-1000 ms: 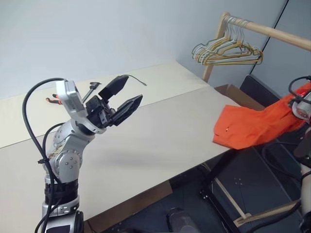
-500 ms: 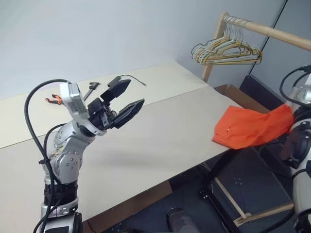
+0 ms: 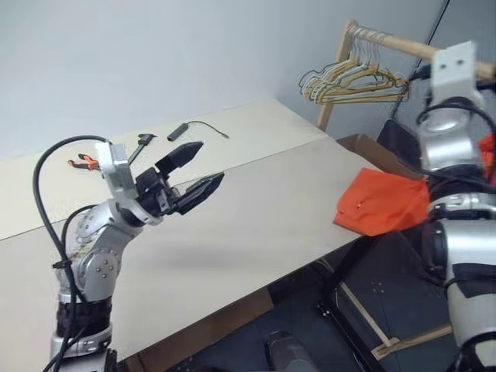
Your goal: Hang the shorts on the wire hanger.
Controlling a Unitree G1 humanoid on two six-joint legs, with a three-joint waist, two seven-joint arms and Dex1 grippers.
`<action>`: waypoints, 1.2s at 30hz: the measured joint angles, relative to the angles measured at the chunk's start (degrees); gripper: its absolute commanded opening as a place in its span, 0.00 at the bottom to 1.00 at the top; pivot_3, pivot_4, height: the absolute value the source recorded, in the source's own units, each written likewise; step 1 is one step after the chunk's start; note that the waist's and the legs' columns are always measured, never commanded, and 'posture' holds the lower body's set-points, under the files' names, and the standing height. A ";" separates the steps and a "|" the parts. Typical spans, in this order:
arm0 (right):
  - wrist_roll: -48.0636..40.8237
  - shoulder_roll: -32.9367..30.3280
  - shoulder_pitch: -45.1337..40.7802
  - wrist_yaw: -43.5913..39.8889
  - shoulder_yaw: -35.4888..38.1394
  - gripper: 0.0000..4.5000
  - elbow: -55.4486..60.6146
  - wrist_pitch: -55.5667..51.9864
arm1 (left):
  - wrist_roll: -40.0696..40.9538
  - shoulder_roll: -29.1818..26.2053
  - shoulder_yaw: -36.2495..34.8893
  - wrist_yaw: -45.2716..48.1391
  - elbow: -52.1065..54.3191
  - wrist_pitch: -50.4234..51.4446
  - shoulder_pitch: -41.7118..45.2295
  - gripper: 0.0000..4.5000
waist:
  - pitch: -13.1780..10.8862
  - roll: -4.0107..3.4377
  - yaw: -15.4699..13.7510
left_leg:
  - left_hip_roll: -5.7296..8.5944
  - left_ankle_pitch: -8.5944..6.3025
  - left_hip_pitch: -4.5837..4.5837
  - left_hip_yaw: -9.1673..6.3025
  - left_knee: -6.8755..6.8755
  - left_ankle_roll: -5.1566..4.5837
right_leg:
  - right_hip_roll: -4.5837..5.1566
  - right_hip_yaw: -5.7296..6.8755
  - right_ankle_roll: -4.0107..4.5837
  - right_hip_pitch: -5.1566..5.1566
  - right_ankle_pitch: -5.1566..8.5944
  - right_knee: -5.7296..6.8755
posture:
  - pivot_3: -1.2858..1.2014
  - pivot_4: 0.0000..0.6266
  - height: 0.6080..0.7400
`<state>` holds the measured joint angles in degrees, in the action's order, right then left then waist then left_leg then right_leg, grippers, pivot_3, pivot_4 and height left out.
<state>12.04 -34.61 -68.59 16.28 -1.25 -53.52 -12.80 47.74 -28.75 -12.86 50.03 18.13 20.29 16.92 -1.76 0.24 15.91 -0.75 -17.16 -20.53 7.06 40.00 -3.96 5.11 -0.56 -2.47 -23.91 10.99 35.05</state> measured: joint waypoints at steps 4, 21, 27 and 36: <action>-3.17 4.02 4.87 -11.41 -0.27 1.00 5.95 -0.02 | -0.27 -3.80 -2.72 -1.58 2.95 1.35 -4.05 1.00 | 0.00 -0.01 -2.51 | -0.02 0.04 0.01 0.03 -0.09 0.08 | -0.02 -0.01 0.02 -0.09 -0.01 0.04 | 0.51 0.00 1.00; -6.83 3.97 29.42 -57.00 -14.25 1.00 42.02 10.40 | -4.94 -7.04 -11.88 -7.67 10.49 2.73 -27.94 1.00 | -0.02 -0.04 -15.49 | 0.01 0.02 -0.56 0.04 -0.16 0.68 | 0.15 0.65 0.31 -0.55 0.11 -0.06 | 0.56 0.00 1.00; -8.81 3.54 31.43 -65.09 -15.75 1.00 45.28 13.87 | -9.40 -6.69 -11.77 -7.43 12.48 0.53 -34.15 1.00 | -0.02 -0.01 -16.34 | -0.06 0.12 -0.52 -0.08 -0.16 0.84 | 0.10 0.88 0.82 -0.50 0.39 -0.01 | 0.57 0.00 1.00; -8.77 4.86 31.60 -68.80 -16.76 1.00 45.52 17.68 | -10.68 -4.70 -11.73 -8.31 14.52 -1.58 -36.25 1.00 | 0.00 0.03 -17.30 | -0.11 0.24 -0.52 -0.28 -0.16 0.58 | 0.08 1.12 0.94 -0.46 0.38 0.07 | 0.58 0.00 1.00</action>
<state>3.27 -29.75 -36.99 -52.53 -18.01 -8.00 4.89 37.06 -33.44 -24.59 41.72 32.65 18.71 -19.33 -1.76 0.26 -1.39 -0.85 -16.92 -21.05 6.78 39.83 -3.38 5.19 0.56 -1.53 -24.37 11.36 35.12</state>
